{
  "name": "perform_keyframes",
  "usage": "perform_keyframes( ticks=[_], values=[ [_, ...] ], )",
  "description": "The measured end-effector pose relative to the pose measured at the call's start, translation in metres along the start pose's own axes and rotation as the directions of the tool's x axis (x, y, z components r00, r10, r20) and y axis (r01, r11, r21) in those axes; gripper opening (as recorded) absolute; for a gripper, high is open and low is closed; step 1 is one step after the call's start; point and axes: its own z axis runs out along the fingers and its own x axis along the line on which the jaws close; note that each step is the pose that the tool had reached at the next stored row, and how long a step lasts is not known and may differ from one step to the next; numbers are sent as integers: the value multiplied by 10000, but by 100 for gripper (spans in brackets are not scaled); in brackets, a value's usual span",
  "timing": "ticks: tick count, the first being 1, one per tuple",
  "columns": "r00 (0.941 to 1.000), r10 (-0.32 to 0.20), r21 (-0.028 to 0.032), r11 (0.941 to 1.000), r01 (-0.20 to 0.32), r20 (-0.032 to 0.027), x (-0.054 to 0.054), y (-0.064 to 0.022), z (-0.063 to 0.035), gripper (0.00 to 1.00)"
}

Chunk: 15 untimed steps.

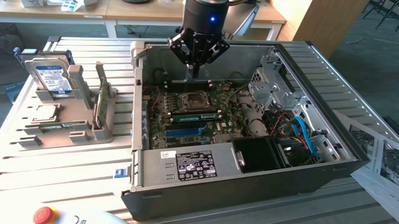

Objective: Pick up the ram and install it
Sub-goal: 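Press down the ram until it locks into place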

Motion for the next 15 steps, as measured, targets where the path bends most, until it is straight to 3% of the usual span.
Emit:
perform_keyframes(
  ticks=[2,3,4,9,15],
  values=[
    [9998,-4,54,10000,3,176,0,0,0,11],
    [9997,-5,67,10000,3,231,0,1,0,11],
    [9997,-5,70,10000,4,250,0,1,1,11],
    [9997,4,70,10000,-5,251,0,1,0,11],
    [9985,475,50,9988,-477,266,0,1,0,11]
  ],
)
